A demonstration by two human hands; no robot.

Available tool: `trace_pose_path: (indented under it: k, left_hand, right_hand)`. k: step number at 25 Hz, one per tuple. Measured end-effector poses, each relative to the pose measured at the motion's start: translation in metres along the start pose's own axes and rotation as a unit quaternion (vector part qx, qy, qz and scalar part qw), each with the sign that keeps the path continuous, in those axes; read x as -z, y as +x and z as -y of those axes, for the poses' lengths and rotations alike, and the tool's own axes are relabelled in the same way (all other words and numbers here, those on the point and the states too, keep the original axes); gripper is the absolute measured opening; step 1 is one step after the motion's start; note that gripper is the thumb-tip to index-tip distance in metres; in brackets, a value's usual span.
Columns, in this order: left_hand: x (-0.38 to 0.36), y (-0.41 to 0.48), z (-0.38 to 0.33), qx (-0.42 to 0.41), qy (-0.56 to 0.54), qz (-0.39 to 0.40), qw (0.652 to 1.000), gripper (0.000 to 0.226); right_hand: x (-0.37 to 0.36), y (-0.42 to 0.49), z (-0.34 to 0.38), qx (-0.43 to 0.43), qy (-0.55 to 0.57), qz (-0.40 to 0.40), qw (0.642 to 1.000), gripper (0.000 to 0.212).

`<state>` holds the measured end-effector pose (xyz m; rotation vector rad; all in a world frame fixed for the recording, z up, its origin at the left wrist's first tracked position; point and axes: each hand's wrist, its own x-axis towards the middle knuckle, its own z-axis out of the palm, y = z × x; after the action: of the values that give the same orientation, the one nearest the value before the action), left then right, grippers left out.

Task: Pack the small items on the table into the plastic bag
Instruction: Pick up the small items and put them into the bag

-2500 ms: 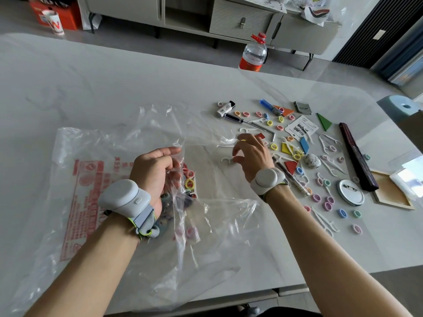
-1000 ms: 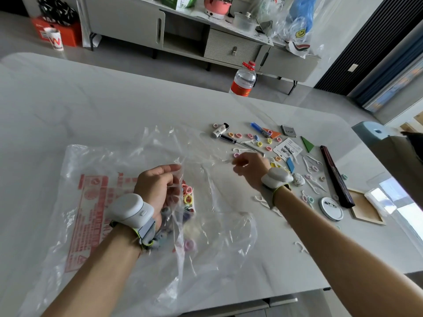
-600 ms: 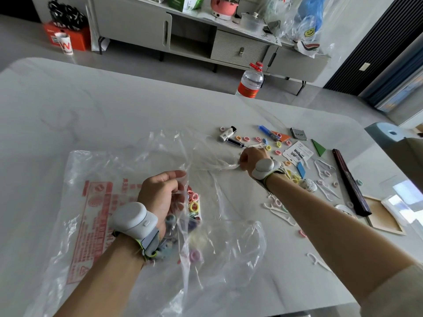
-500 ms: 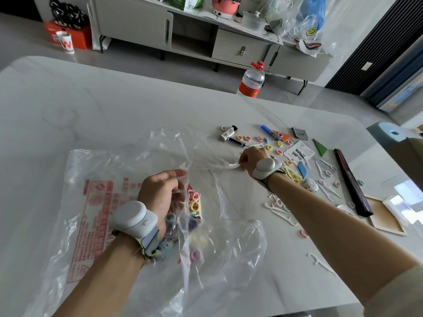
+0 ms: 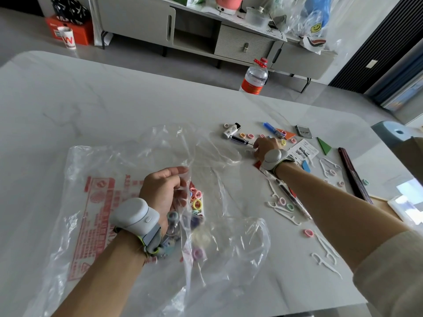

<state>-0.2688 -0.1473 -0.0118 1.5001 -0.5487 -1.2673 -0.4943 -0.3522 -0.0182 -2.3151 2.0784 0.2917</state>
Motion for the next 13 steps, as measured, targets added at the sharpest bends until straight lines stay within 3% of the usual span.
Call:
trace_pose_path:
  k: [7,10,13]
  left_hand:
    - [-0.005,-0.002,0.000,0.004,-0.033,-0.003,0.999,0.040]
    - [-0.004,-0.004,-0.003,0.005,-0.038,-0.004,0.999,0.040]
    - [-0.005,-0.006,-0.006,0.009,-0.052,-0.002,0.999,0.039]
  right_hand:
    - [-0.004,0.002,0.011,0.079,-0.030,0.018,0.996,0.022]
    - [0.001,-0.003,0.013,0.105,0.058,-0.051,0.992,0.020]
    - [0.013,-0.022,0.002,0.075,0.146,-0.083,0.983,0.014]
